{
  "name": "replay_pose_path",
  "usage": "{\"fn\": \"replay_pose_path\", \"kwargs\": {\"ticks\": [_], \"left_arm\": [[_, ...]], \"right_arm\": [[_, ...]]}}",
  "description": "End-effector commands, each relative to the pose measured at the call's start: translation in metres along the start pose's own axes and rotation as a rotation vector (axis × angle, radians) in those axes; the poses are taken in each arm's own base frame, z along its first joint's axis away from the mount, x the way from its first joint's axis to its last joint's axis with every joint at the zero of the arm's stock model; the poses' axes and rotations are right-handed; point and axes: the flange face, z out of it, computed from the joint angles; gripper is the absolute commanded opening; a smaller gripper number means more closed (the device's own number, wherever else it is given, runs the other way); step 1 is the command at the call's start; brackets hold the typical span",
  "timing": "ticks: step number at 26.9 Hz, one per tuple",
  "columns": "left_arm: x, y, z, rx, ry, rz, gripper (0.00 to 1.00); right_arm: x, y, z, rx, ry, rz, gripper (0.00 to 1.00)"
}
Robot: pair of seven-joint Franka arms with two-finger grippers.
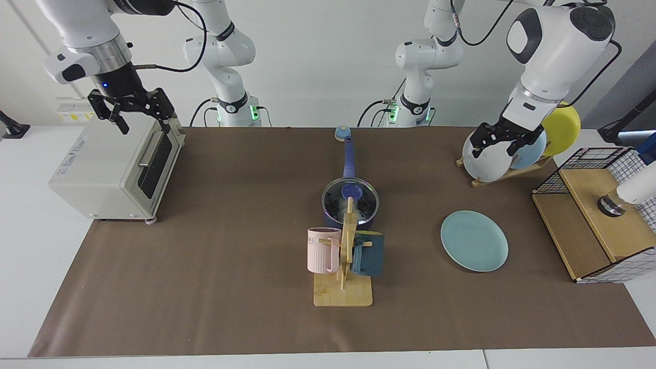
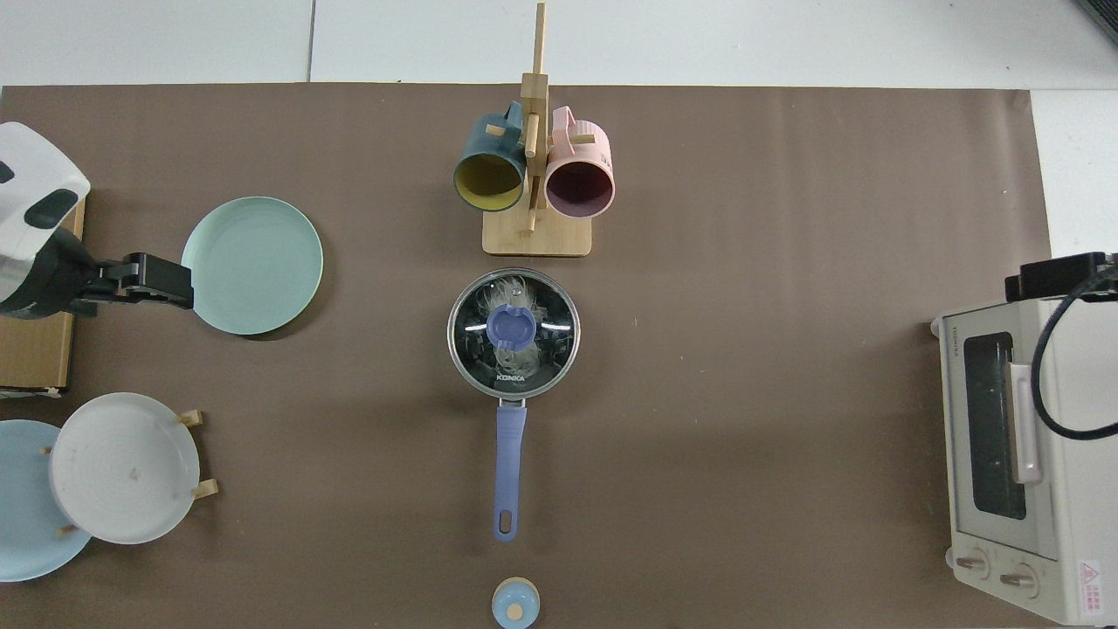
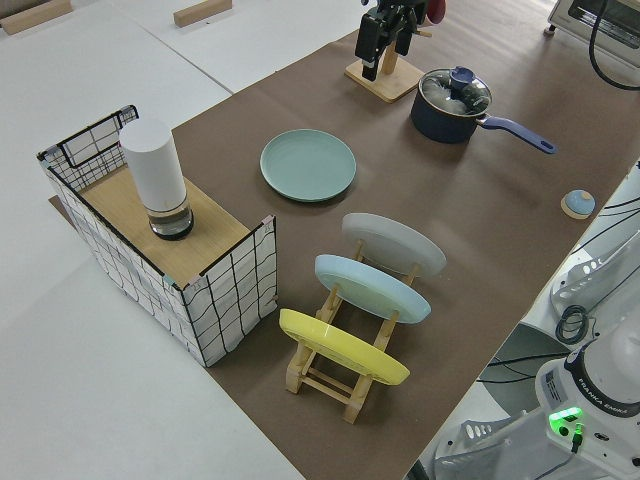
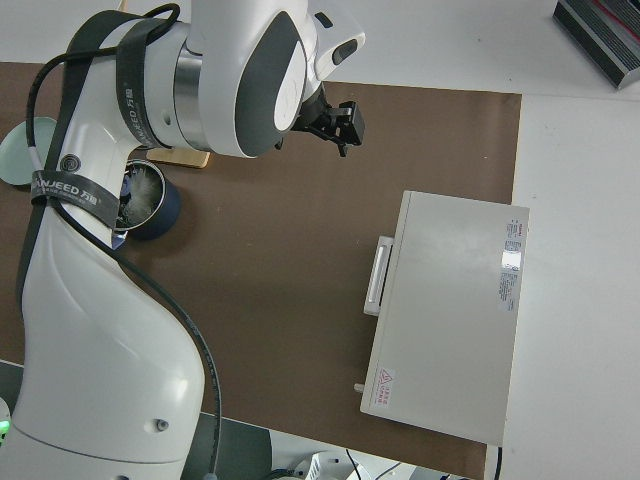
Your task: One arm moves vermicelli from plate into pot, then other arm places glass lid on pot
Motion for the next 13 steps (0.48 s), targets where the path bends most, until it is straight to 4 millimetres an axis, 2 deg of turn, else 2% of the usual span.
{"fn": "replay_pose_path", "kwargs": {"ticks": [1,13], "left_arm": [[-0.0077,0.0004,-0.0052,0.002,0.011,0.011,1.0],[-0.0081,0.0005,-0.0061,0.003,0.013,0.009,1.0]], "right_arm": [[-0.0146,0.0074,-0.0066,0.028,-0.005,0.004,1.0],[-0.0124,0.0126,-0.0076,-0.013,0.011,0.044,1.0]]}}
